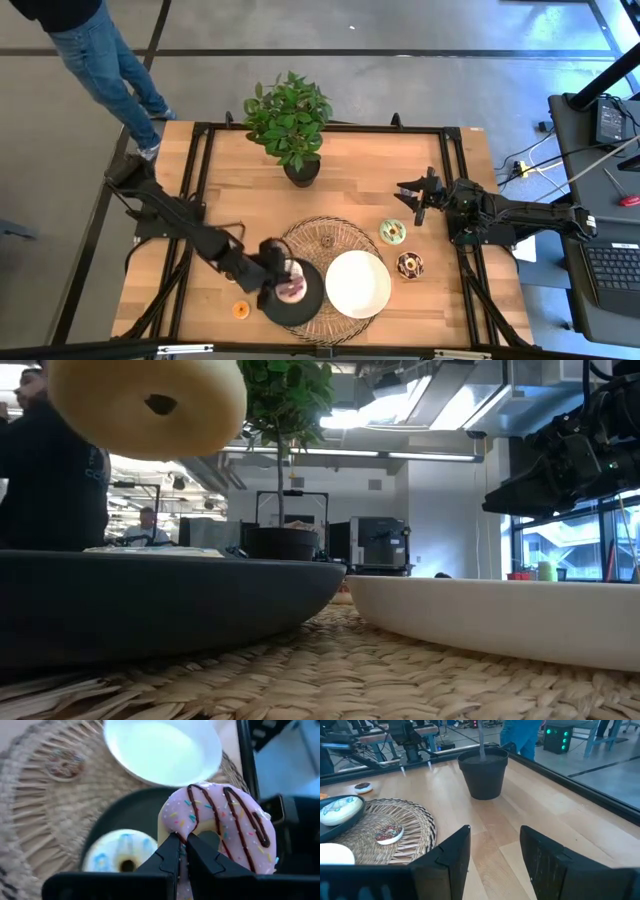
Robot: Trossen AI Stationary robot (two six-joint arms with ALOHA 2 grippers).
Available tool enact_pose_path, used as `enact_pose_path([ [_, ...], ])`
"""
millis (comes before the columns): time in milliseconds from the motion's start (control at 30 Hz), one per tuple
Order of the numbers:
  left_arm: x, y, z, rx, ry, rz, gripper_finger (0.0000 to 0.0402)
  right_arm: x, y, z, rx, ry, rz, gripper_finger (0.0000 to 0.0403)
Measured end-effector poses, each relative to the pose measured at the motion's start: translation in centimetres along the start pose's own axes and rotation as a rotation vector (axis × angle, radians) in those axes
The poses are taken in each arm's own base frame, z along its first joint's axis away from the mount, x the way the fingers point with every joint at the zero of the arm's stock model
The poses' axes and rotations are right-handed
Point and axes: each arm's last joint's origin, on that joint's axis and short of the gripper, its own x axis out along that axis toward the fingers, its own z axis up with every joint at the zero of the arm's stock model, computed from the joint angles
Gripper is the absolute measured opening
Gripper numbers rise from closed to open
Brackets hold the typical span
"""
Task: Pick & Place donuts
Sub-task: Put the large purple donut on the black plate
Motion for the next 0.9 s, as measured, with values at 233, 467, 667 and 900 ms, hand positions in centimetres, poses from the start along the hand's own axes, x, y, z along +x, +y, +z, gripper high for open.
enact_pose_path([
  [233, 2.2, -3.1, -0.6, 0.099, 0.108, 0.064, 0.0019, 0.0, 0.0, 0.0, 0.000, 0.000, 0.000, 0.0173],
  [467, 3.8, -3.7, -2.1, 0.126, 0.157, 0.075, 0.0019, 0.0, 0.0, 0.0, 0.000, -0.001, -0.002, 0.0173],
  [667, 4.7, -3.6, -2.7, 0.139, 0.178, 0.092, 0.0020, 0.0, 0.0, 0.0, -0.001, -0.001, -0.002, 0.0173],
  [900, 4.8, -3.6, -2.8, 0.150, 0.182, 0.094, 0.0024, 0.0, 0.0, 0.0, -0.003, -0.001, -0.002, 0.0173],
])
